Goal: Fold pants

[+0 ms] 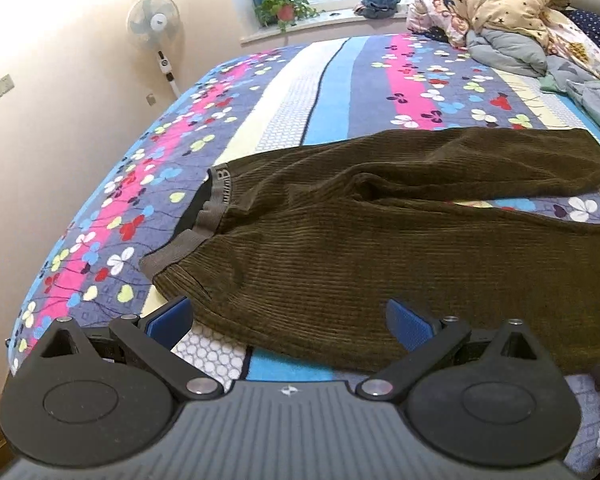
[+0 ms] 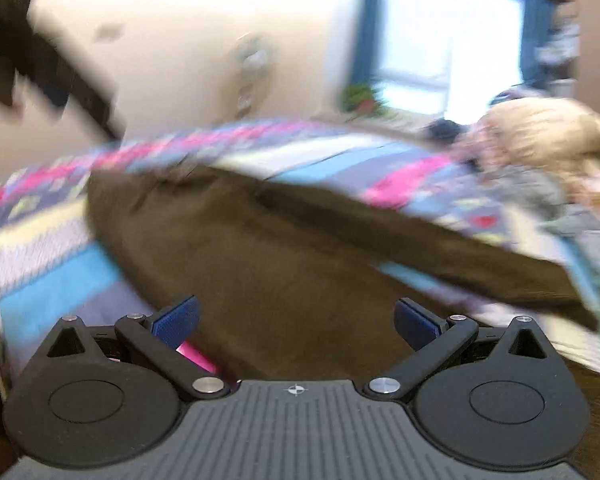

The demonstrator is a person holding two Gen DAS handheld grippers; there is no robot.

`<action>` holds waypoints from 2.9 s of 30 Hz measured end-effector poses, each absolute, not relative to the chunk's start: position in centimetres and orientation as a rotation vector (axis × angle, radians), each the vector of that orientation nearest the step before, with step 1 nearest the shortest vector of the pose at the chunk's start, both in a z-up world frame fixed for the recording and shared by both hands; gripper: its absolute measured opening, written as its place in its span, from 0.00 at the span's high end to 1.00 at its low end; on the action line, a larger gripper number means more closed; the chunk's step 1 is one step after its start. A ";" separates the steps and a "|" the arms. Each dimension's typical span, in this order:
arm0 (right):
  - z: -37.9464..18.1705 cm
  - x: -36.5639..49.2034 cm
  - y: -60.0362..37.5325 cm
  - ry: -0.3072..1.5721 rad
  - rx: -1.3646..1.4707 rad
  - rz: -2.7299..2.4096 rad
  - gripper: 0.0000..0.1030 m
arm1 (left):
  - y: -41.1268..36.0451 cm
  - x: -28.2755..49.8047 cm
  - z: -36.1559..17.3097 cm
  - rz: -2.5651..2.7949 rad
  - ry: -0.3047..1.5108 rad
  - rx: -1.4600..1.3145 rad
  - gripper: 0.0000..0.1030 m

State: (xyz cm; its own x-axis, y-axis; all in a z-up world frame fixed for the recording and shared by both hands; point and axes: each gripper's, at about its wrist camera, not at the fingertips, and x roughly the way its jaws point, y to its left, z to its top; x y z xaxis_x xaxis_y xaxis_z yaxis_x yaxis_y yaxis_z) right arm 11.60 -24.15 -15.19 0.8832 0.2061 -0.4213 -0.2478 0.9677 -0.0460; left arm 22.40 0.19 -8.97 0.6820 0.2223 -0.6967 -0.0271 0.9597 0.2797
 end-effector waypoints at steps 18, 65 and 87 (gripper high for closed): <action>-8.3 7.5 -23.6 0.542 0.057 -0.045 0.00 | -0.7 18.9 -8.8 0.056 0.843 0.268 0.00; -21.8 64.1 -50.2 0.892 0.587 -0.676 0.00 | 10.7 69.7 -25.3 -0.163 0.988 0.783 0.00; -23.7 67.2 -48.4 0.989 0.269 -0.777 0.89 | 10.9 67.9 -23.8 -0.396 1.011 0.722 0.97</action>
State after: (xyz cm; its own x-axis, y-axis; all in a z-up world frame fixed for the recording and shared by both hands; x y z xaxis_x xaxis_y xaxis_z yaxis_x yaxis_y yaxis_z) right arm 67.15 -48.43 -23.74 0.3117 -0.4644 -0.8289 0.6956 0.7058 -0.1339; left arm 67.87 10.90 -23.81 0.4896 0.0227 -0.8717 0.6093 0.7062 0.3606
